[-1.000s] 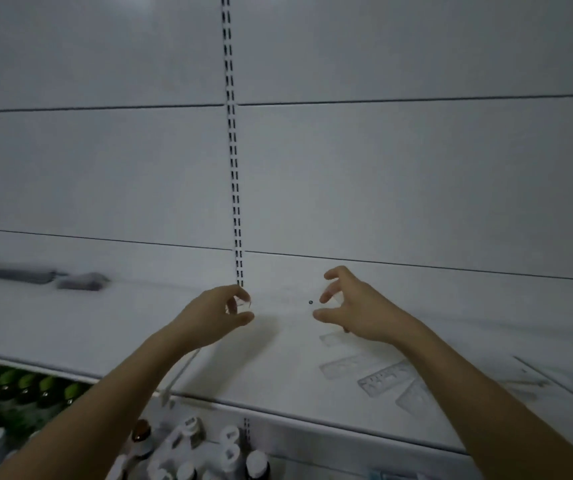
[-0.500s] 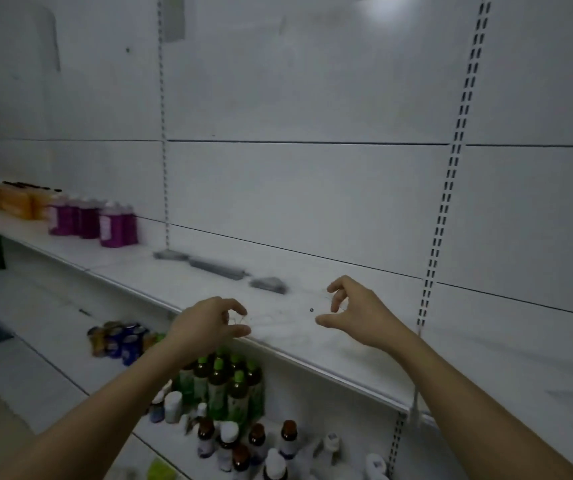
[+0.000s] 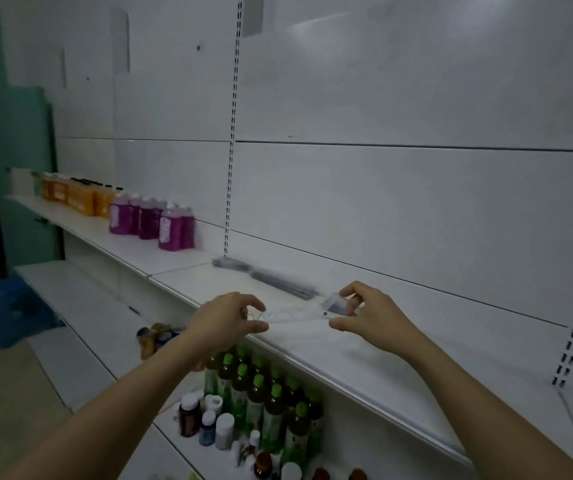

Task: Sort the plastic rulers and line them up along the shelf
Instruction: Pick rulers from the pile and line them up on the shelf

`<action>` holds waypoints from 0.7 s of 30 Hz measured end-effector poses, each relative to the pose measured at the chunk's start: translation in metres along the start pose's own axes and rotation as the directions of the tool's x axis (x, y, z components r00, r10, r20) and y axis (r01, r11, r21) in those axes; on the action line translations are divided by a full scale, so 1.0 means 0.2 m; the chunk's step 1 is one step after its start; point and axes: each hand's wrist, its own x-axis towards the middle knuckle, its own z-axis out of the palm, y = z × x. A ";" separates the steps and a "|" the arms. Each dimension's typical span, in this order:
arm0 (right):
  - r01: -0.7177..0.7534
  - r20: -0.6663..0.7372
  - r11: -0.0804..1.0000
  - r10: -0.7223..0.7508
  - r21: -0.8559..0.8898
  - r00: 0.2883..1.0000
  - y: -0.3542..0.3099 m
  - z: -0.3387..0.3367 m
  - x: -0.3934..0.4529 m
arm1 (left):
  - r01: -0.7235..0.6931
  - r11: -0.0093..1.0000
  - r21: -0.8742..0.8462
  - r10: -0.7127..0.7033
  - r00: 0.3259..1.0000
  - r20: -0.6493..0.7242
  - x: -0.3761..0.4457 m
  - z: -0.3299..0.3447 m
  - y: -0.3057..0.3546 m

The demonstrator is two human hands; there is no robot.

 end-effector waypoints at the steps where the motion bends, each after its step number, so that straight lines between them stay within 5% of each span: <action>1: -0.012 -0.007 1.000 0.012 0.005 1.000 0.03 0.02 0.05 | -0.009 1.000 -0.003 0.009 1.000 0.005 0.06 0.02 -0.03; 12: -0.217 -0.202 0.966 0.243 0.141 0.949 0.41 0.03 0.60 | -0.151 0.988 -0.019 0.152 0.974 0.168 0.83 0.26 -0.20; 21: -0.346 -0.111 0.929 0.333 -0.133 0.936 0.60 0.12 0.81 | -0.226 0.970 -0.094 0.234 0.969 0.083 1.17 0.40 -0.35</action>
